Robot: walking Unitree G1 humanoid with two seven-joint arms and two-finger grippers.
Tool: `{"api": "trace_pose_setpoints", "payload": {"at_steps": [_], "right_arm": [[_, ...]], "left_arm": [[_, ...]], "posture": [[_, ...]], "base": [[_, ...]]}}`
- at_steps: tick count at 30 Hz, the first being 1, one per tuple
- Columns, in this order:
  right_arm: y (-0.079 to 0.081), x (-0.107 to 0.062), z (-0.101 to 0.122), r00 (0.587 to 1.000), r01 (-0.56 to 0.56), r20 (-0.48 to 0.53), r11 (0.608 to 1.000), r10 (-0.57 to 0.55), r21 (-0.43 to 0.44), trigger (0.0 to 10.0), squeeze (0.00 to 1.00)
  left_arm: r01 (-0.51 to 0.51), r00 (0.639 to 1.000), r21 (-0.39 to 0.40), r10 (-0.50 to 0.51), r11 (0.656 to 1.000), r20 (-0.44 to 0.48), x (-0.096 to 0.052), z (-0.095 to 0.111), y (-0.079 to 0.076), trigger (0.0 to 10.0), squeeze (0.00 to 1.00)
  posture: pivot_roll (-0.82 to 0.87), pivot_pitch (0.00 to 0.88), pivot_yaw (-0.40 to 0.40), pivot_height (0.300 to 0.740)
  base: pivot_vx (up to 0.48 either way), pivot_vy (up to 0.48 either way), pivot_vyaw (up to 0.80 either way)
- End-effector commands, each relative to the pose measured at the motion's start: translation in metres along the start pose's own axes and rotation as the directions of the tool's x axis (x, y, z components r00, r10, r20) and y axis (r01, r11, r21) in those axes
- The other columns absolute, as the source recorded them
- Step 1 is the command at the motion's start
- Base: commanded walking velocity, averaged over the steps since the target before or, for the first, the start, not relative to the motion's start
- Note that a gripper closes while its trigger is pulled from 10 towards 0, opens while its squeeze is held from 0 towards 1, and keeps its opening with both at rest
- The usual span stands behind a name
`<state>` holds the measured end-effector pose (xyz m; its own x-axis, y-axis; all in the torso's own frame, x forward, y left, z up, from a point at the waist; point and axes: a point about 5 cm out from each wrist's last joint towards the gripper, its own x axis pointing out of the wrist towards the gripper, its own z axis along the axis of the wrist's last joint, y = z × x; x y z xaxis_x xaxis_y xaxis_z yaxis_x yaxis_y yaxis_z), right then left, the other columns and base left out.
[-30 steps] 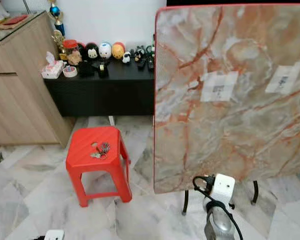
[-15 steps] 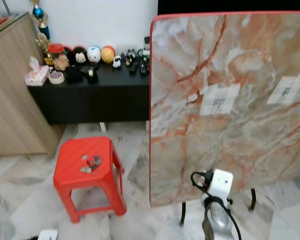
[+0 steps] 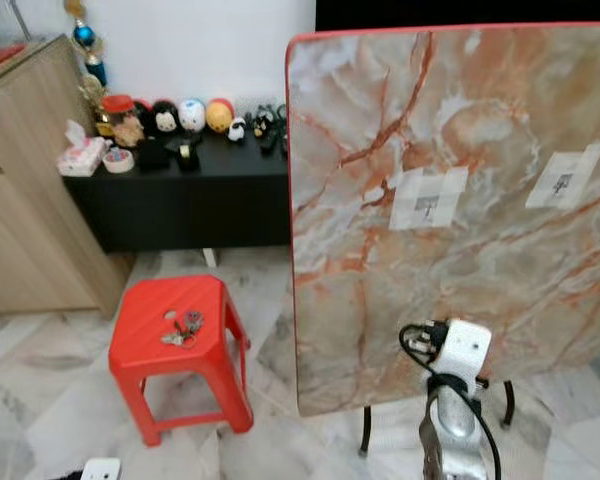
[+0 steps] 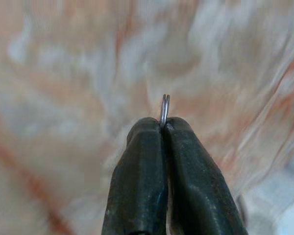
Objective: Hang keys on a hook
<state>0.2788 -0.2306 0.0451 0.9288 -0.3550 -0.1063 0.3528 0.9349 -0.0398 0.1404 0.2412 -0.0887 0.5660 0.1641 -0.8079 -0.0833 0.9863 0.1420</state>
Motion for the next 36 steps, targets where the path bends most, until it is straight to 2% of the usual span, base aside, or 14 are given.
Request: {"api": "trace_pose_setpoints", "payload": {"at_steps": [1,3,8,16,23,27,36], "right_arm": [[0.005,0.008,0.025,0.994,0.019,0.104,0.999,-0.016,-0.026,10.0,0.0],[0.005,0.011,0.032,0.99,0.05,0.133,0.997,-0.042,-0.057,10.0,0.0],[0.013,0.017,0.054,0.971,0.085,0.235,0.975,-0.036,-0.203,10.0,0.0],[0.025,0.019,0.076,0.936,0.128,0.351,0.94,-0.01,-0.315,10.0,0.0],[0.032,0.019,0.087,0.91,0.157,0.415,0.907,0.021,-0.391,10.0,0.0],[0.035,0.019,0.087,0.913,0.144,0.407,0.91,0.03,-0.389,10.0,0.0],[0.036,0.022,0.086,0.92,0.158,0.391,0.887,0.027,-0.434,10.0,0.0]], "left_arm": [[-0.008,1.0,-0.007,0.008,1.0,0.022,0.001,0.005,0.0,10.0,0.0],[-0.008,1.0,-0.01,0.008,1.0,0.027,0.001,0.006,-0.001,10.0,0.0],[-0.004,0.999,-0.014,0.004,1.0,0.045,0.002,0.011,-0.004,10.0,0.0],[-0.008,0.998,-0.026,0.01,1.0,0.069,0.003,0.017,-0.002,10.0,0.0],[-0.01,0.998,-0.033,0.012,0.999,0.064,0.003,0.015,-0.002,10.0,0.0],[-0.009,0.998,-0.037,0.011,0.999,0.057,0.003,0.013,-0.002,10.0,0.0],[-0.005,0.998,-0.037,0.007,0.999,0.063,0.003,0.013,-0.005,10.0,0.0]], "posture": [[-0.01,0.0,-0.008,0.74],[-0.01,0.0,-0.008,0.74],[-0.01,0.0,-0.007,0.74],[-0.01,0.0,-0.015,0.74],[-0.01,0.0,-0.02,0.74],[-0.01,0.0,-0.021,0.74],[-0.01,0.0,-0.02,0.74]], "base": [[0.0,0.0,0.0],[0.0,0.0,0.0],[0.0,0.0,0.0],[0.0,0.0,0.0],[0.0,0.0,0.0],[0.0,0.0,0.0],[0.0,0.0,0.0]]}}
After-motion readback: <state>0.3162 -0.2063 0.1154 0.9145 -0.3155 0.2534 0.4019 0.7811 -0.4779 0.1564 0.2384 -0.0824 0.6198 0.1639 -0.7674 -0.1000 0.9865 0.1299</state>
